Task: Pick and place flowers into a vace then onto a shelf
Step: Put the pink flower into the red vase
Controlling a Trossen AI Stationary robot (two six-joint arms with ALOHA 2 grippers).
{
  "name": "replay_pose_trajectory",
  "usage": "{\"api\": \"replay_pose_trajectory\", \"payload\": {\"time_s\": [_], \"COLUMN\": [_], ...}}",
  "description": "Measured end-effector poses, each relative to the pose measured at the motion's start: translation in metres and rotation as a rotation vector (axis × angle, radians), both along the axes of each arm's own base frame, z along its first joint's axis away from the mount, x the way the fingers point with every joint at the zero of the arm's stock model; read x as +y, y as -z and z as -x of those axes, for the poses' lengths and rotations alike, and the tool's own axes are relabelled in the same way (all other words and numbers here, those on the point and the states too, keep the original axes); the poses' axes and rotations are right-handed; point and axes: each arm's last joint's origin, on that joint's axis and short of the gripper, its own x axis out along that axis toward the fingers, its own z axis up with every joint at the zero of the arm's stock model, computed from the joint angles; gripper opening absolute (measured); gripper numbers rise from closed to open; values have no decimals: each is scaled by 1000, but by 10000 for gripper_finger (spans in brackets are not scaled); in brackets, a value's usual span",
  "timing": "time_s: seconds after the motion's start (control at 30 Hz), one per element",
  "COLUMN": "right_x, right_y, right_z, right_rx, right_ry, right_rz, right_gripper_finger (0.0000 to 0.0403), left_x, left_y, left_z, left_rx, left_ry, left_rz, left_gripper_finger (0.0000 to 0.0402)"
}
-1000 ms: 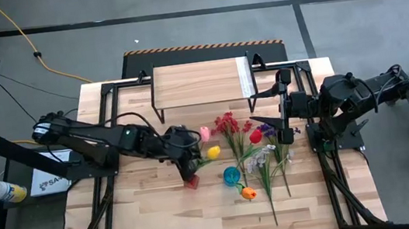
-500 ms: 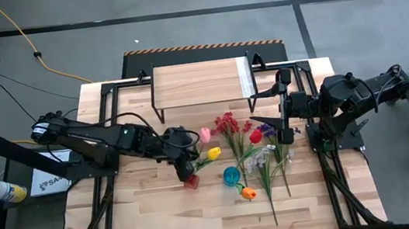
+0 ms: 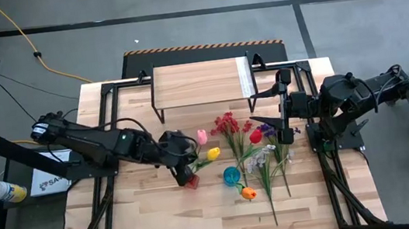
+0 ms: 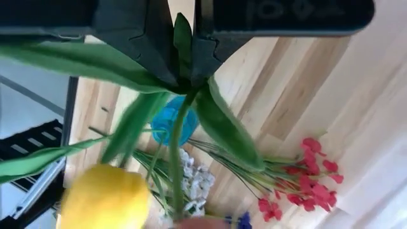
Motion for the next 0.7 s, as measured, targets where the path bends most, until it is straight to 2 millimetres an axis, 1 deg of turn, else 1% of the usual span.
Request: {"api": "replay_pose_trajectory", "payload": {"time_s": [0.23, 0.6, 0.7], "right_x": [0, 0, 0], "right_y": [0, 0, 0], "right_z": [0, 0, 0], "right_rx": [0, 0, 0], "right_ry": [0, 0, 0], "right_rz": [0, 0, 0], "right_gripper_finger": [239, 239, 239], "left_x": [-5, -6, -7], "left_y": [1, 1, 6], "left_z": [3, 4, 0], "left_rx": [-8, -11, 7], "left_ry": [-43, -69, -78], "left_rz": [-44, -32, -32], "left_gripper_finger": [74, 74, 74]}}
